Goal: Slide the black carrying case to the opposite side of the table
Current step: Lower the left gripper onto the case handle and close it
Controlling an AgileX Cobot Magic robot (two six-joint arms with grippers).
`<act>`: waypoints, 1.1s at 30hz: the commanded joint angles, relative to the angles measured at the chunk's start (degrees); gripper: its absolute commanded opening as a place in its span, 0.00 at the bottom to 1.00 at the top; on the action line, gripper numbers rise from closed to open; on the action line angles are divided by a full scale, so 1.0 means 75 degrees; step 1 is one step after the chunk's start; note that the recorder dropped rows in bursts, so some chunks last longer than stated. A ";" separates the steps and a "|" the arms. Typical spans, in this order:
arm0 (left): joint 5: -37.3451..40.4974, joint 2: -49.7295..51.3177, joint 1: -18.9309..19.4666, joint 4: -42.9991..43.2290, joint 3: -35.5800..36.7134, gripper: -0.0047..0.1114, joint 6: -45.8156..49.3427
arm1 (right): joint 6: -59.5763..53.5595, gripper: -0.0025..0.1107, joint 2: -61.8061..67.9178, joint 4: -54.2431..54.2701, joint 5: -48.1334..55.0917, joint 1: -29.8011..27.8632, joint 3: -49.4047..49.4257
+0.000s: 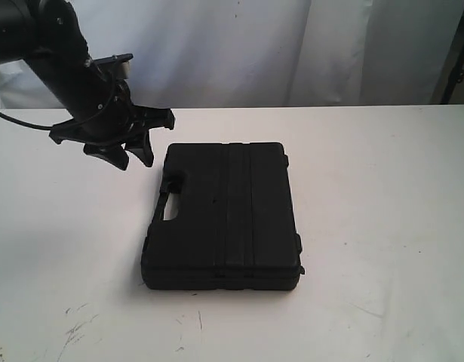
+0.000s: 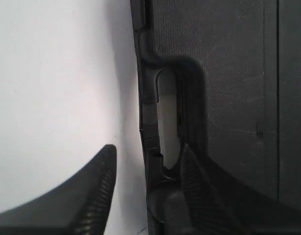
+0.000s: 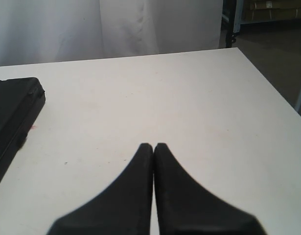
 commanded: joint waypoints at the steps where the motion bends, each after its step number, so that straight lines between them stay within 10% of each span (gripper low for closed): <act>1: 0.0309 0.0368 -0.0036 -0.0074 -0.0484 0.40 -0.0075 | 0.0142 0.02 -0.0042 0.0047 0.0003 0.0000 0.0022; 33: 0.0164 0.1831 -0.0556 0.0765 -0.1082 0.41 -0.1076 | 0.0142 0.02 -0.0042 0.0047 0.0003 0.0000 0.0022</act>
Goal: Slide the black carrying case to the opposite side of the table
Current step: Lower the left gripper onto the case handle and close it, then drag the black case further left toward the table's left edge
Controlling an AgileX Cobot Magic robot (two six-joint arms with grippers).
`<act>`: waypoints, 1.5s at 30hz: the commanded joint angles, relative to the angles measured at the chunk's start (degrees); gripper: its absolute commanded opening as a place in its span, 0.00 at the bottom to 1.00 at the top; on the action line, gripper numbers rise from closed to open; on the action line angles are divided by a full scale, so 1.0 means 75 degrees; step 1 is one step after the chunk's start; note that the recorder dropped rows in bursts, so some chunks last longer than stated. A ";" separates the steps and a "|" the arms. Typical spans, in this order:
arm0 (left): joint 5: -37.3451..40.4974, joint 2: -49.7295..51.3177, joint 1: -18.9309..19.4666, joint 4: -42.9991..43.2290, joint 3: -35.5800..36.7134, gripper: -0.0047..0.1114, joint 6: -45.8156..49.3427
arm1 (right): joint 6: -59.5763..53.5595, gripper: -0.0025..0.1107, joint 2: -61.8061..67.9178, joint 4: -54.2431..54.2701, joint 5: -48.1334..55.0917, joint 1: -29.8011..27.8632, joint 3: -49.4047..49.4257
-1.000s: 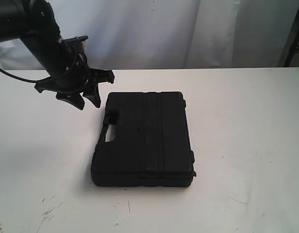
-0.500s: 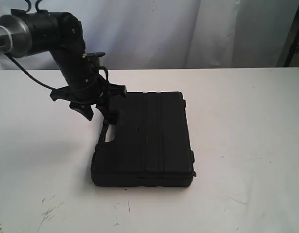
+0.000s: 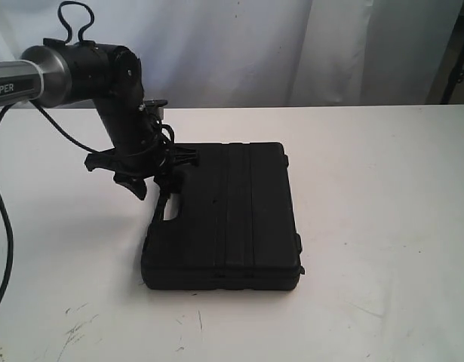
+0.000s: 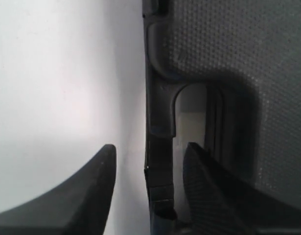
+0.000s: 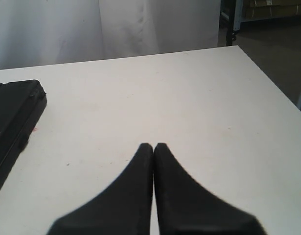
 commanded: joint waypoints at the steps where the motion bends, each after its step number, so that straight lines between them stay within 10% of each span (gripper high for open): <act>1: -0.0150 0.0016 -0.0046 -0.0092 -0.0059 0.41 -0.0033 | -0.0001 0.02 -0.0042 0.0032 0.0003 0.0000 0.0022; 26: -0.0295 0.0396 -0.0046 -0.0098 -0.0045 0.40 0.0026 | -0.0001 0.02 -0.0042 0.0032 0.0003 0.0000 0.0022; 38: -0.0217 0.0396 -0.0046 -0.0054 -0.0002 0.04 0.0191 | 0.0066 0.02 -0.0042 0.0044 0.0003 0.0000 0.0022; 45: -0.0237 0.0396 -0.0046 0.0311 0.0241 0.04 0.0089 | 0.0066 0.02 -0.0042 0.0044 0.0003 0.0000 0.0022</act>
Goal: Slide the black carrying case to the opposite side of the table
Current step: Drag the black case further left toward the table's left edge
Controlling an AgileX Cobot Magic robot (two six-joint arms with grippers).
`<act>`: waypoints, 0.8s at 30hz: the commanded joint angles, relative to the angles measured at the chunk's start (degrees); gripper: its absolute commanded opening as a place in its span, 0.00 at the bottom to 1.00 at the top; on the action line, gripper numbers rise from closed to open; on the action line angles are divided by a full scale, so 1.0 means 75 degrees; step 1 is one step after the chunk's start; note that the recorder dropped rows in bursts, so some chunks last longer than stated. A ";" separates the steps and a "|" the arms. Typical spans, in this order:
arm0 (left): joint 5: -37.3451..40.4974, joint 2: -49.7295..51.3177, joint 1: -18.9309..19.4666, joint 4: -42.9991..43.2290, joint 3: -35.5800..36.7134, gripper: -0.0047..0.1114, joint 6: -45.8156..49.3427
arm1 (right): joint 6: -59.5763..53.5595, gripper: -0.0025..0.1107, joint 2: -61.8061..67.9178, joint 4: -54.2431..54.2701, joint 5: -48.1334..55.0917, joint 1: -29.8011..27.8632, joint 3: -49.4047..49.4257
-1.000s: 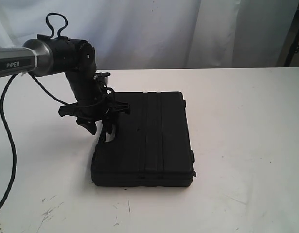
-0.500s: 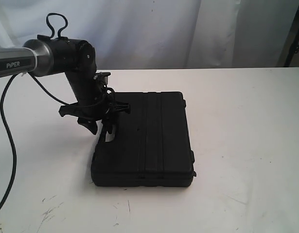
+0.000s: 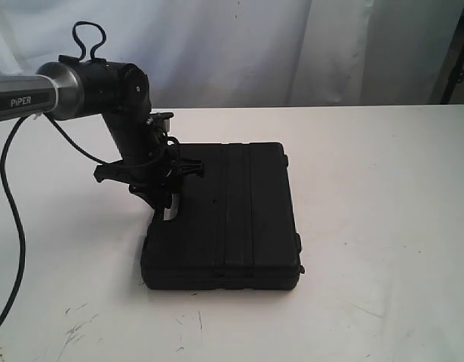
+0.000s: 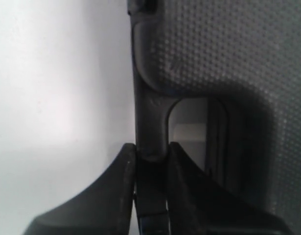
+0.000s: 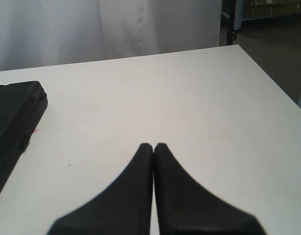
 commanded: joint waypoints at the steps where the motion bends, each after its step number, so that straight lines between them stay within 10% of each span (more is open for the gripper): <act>1: 0.0087 -0.0010 -0.0029 0.0569 0.0167 0.04 -0.0002 | 0.0018 0.02 -0.0042 0.0029 -0.0002 0.0000 0.0022; 24: 0.0392 -0.0517 0.0819 0.1361 0.0597 0.04 -0.0180 | 0.0018 0.02 -0.0042 0.0029 -0.0002 0.0000 0.0022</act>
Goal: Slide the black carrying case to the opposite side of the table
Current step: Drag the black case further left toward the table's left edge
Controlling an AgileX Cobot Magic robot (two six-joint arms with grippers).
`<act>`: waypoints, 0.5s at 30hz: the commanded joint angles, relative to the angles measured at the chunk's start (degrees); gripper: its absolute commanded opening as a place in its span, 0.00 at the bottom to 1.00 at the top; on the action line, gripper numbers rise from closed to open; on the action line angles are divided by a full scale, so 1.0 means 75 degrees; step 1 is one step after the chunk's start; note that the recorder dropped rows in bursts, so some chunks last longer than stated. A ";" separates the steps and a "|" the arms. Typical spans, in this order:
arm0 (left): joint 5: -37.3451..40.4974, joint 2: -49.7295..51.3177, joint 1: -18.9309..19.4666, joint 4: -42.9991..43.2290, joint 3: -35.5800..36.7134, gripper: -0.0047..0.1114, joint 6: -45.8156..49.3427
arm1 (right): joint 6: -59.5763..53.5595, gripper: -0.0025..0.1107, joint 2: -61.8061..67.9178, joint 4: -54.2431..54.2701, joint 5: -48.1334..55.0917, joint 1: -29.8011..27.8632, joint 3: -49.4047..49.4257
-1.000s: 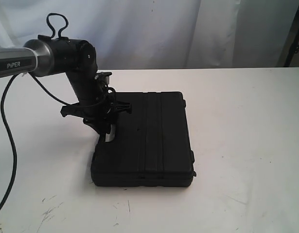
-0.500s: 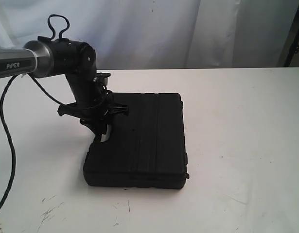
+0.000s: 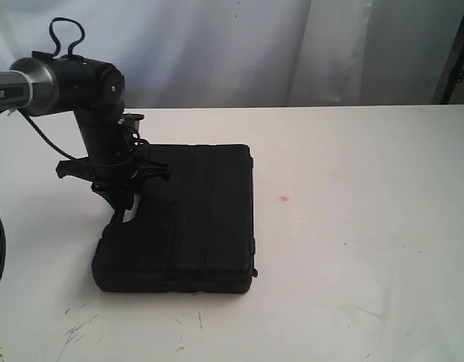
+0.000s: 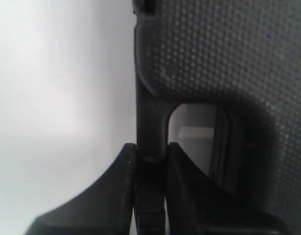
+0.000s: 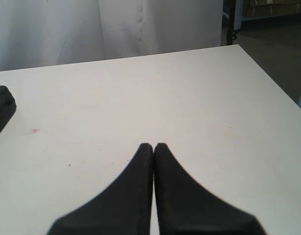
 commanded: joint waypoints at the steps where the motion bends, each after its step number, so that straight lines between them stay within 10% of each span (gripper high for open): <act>1: -0.0025 -0.0256 0.0332 0.0305 0.0292 0.04 -0.0014 | 0.0004 0.02 -0.0042 0.0029 -0.0002 0.0000 0.0022; 15: 0.0179 -0.0257 0.0654 0.1130 0.0331 0.04 -0.0080 | 0.0004 0.02 -0.0042 0.0029 -0.0002 0.0000 0.0022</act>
